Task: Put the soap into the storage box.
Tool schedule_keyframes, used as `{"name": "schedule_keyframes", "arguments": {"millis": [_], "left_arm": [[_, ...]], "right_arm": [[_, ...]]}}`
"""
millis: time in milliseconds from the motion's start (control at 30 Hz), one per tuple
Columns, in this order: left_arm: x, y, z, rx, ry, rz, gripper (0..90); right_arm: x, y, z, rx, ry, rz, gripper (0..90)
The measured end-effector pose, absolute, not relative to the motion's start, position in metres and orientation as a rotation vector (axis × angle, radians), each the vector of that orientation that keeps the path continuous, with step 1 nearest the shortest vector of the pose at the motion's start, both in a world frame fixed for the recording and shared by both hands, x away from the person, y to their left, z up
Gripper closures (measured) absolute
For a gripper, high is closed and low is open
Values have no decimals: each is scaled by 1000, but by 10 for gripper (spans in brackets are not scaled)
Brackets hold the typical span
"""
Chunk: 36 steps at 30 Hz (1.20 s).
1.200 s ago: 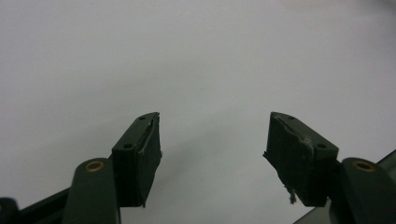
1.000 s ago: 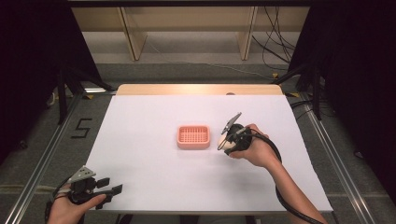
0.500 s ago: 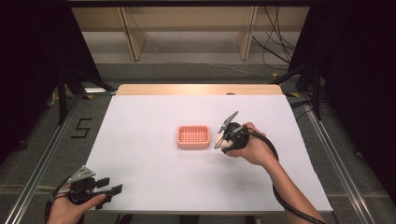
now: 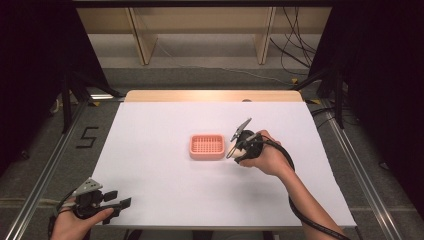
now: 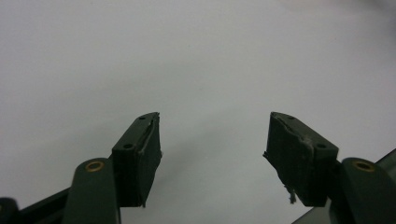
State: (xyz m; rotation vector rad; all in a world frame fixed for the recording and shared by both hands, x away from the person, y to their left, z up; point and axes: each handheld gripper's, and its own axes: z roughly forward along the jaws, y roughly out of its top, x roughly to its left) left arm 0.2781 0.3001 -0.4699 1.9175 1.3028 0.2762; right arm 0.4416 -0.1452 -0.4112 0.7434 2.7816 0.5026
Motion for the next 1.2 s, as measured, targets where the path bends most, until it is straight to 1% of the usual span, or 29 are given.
{"name": "schedule_keyframes", "arguments": {"millis": [367,1200], "left_arm": [[278,300,-469,1918,1297,283,346],[278,300,-470,1900,1296,281,347]], "right_arm": [[447,-139,-408,705,2784,505,505],[456,-125,-401,738,2772,538,505]]}}
